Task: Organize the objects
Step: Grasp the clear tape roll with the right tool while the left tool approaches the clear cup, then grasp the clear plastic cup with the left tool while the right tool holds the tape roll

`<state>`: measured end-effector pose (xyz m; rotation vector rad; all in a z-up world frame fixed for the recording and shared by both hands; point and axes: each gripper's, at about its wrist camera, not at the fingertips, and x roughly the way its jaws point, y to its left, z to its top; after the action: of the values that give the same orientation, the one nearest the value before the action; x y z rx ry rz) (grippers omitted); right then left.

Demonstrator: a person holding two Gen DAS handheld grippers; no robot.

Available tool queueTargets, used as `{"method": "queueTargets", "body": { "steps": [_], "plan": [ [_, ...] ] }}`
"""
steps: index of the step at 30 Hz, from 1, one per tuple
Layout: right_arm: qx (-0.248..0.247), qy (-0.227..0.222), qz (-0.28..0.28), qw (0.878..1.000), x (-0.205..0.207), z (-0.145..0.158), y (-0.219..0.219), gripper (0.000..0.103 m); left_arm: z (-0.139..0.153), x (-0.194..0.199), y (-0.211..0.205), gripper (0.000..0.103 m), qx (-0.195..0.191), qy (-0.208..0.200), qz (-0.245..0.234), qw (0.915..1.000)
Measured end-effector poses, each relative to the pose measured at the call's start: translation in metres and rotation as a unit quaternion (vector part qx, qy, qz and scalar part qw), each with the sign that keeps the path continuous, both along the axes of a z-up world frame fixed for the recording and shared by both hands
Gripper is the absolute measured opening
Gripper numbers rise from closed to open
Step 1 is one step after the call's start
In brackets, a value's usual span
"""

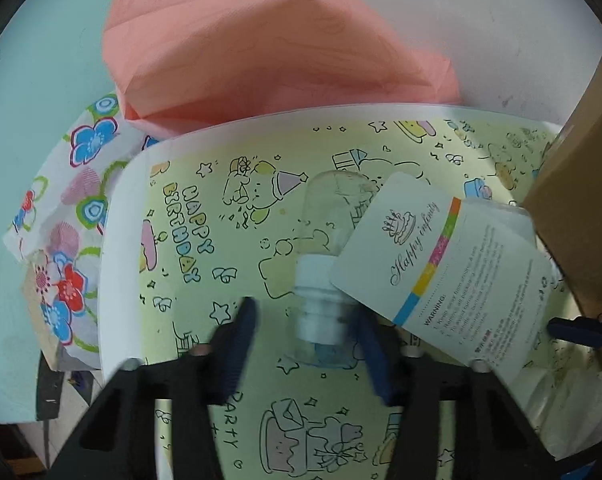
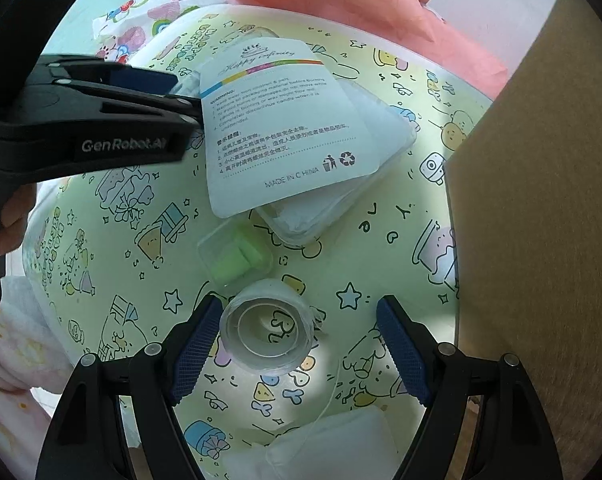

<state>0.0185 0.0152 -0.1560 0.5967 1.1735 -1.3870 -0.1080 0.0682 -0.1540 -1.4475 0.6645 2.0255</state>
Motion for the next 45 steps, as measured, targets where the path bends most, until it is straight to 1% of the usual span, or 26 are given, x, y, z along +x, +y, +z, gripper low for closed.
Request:
{"method": "queueTargets", "body": {
  "steps": [1,3,4,5,7,8,10,11,14,15,16,17,18,19,21,22,24,28,32,34,37,41,45],
  "plan": [
    [-0.002,0.004,-0.003,1.0,-0.001,0.0,0.0,0.079,0.0,0.001,-0.001,0.039,-0.002,0.0,0.0,1.0],
    [-0.007,0.015,-0.005,1.0,-0.001,0.001,0.002,0.071,0.001,0.005,-0.003,0.035,-0.008,0.002,-0.003,1.0],
    [-0.009,0.018,-0.006,1.0,-0.002,0.002,0.002,0.063,0.001,0.009,-0.006,0.035,-0.011,0.003,-0.007,0.9999],
    [-0.01,0.017,-0.007,1.0,-0.003,0.003,0.003,0.056,0.001,0.013,-0.008,0.034,-0.014,0.004,-0.01,0.9998],
    [-0.009,0.009,-0.011,1.0,-0.006,0.006,0.004,0.048,0.002,0.02,-0.013,0.033,-0.017,0.003,-0.013,0.9998],
    [-0.008,0.004,-0.013,1.0,-0.007,0.006,0.004,0.046,0.002,0.025,-0.017,0.033,-0.017,-0.002,-0.016,0.9997],
    [-0.006,-0.006,-0.016,1.0,-0.01,0.007,0.005,0.045,0.003,0.032,-0.023,0.032,-0.017,-0.011,-0.017,0.9996],
    [-0.005,-0.01,-0.016,1.0,-0.001,0.001,0.015,0.045,0.003,0.036,-0.027,0.032,-0.017,-0.019,-0.017,0.9995],
    [-0.002,-0.017,-0.016,1.0,0.008,0.002,0.015,0.045,0.003,0.046,-0.036,0.032,-0.019,-0.034,-0.02,0.999],
    [-0.002,-0.016,-0.015,1.0,0.008,0.0,0.02,0.045,0.004,0.05,-0.037,0.034,-0.021,-0.035,-0.024,0.9989],
    [-0.003,-0.013,-0.015,1.0,0.003,0.0,0.024,0.045,0.005,0.054,-0.037,0.04,-0.024,-0.033,-0.028,0.9988],
    [-0.003,-0.012,-0.015,1.0,0.005,-0.001,0.026,0.045,0.007,0.057,-0.038,0.043,-0.026,-0.029,-0.031,0.9988],
    [-0.002,-0.012,-0.016,1.0,0.006,-0.001,0.026,0.045,0.01,0.06,-0.039,0.052,-0.029,-0.019,-0.03,0.9989],
    [-0.002,-0.013,-0.017,1.0,-0.003,0.003,0.028,0.045,0.013,0.061,-0.04,0.058,-0.031,-0.013,-0.03,0.999],
    [-0.002,-0.015,-0.018,1.0,-0.002,0.003,0.026,0.045,0.021,0.061,-0.041,0.064,-0.024,-0.004,-0.028,0.9993],
    [-0.002,-0.016,-0.019,1.0,-0.007,0.006,0.027,0.045,0.025,0.058,-0.041,0.069,-0.016,-0.005,-0.026,0.9995],
    [-0.001,-0.016,-0.021,1.0,-0.009,0.007,0.026,0.045,0.029,0.049,-0.041,0.073,-0.006,-0.009,-0.019,0.9998],
    [0.002,-0.016,-0.018,1.0,-0.004,0.006,0.02,0.045,0.027,0.026,-0.031,0.073,-0.008,-0.001,-0.008,0.9999],
    [0.007,-0.018,-0.011,1.0,-0.001,0.004,0.018,0.045,0.019,0.004,-0.019,0.073,-0.008,0.003,-0.01,0.9999],
    [0.008,-0.017,-0.008,1.0,-0.002,0.004,0.018,0.045,0.017,-0.002,-0.013,0.073,0.0,0.0,-0.017,0.9999],
    [0.009,-0.018,-0.004,1.0,-0.001,0.004,0.016,0.045,0.016,-0.006,-0.001,0.073,0.002,0.007,-0.035,0.9993],
    [0.007,-0.015,-0.004,1.0,-0.003,0.006,0.01,0.045,0.011,-0.008,0.018,0.073,-0.014,0.028,-0.07,0.997],
    [0.002,-0.013,-0.011,1.0,-0.007,0.008,0.005,0.045,0.008,-0.008,0.03,0.073,-0.023,0.042,-0.095,0.9943]
  ]
}}
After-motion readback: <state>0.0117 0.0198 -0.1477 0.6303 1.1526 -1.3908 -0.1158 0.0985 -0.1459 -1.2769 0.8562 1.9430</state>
